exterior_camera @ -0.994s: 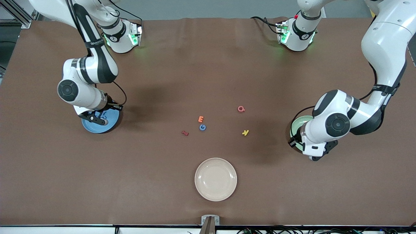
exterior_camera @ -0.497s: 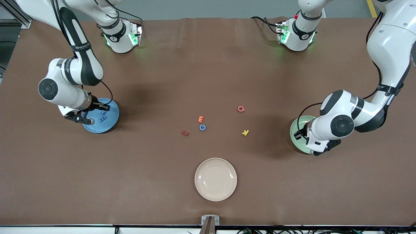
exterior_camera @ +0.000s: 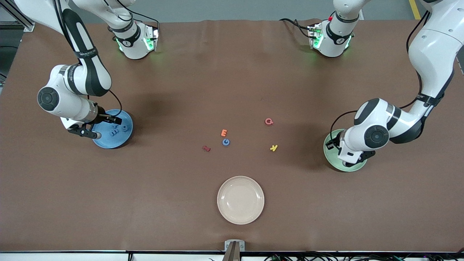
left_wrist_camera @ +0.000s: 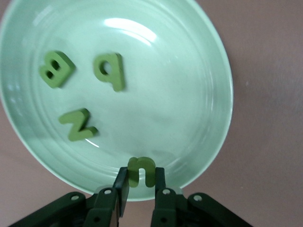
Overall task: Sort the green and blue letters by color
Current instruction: 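Reach the right gripper to the blue c while the left arm returns to rest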
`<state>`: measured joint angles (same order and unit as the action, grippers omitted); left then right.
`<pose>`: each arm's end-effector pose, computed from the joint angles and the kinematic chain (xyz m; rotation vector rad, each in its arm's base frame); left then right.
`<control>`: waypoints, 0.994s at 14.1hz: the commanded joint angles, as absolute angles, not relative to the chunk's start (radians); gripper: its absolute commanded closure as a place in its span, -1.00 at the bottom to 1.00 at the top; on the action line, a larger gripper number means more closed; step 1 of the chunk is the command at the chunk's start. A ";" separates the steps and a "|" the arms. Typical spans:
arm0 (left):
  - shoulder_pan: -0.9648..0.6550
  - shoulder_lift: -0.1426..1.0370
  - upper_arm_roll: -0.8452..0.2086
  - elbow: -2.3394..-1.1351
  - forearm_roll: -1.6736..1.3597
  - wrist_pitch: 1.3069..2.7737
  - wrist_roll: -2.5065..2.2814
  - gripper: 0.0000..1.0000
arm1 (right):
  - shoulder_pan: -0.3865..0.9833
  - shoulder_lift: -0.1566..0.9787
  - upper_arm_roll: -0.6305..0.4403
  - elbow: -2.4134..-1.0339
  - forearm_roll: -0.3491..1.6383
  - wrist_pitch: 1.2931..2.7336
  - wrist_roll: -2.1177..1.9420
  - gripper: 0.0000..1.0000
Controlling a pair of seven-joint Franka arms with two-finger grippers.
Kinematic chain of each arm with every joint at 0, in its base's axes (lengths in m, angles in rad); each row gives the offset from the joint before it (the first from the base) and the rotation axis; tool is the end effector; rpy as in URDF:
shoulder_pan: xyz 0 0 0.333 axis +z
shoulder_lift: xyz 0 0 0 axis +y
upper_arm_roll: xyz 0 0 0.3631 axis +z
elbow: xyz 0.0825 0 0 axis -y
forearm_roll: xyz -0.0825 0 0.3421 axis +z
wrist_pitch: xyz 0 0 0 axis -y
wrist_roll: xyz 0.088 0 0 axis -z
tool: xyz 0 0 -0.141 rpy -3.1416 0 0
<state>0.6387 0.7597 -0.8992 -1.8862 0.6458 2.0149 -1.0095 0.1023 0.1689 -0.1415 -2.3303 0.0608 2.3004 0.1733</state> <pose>0.5796 -0.0586 0.2331 -2.9457 -0.6367 0.3629 0.4717 -0.0156 0.2978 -3.0963 0.4014 0.3089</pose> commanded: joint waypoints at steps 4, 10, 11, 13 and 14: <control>0.653 0.721 -0.910 -1.917 0.657 2.029 -1.023 -0.99 | 0.144 0.146 -0.121 -2.336 0.090 2.306 0.248 -1.00; 0.689 0.637 -0.969 -1.899 0.655 1.987 -0.980 -1.00 | 0.377 0.166 -0.121 -2.252 0.121 2.306 0.615 -1.00; 0.698 0.624 -0.991 -1.873 0.650 1.962 -0.951 -1.00 | 0.415 0.178 -0.121 -2.234 0.135 2.306 0.674 -1.00; 0.721 0.614 -1.031 -1.800 0.640 1.886 -0.869 -1.00 | 0.492 0.204 -0.121 -2.183 0.141 2.304 0.795 -1.00; 0.722 0.614 -1.045 -1.748 0.637 1.847 -0.835 -1.00 | 0.530 0.234 -0.121 -2.143 0.141 2.304 0.861 -1.00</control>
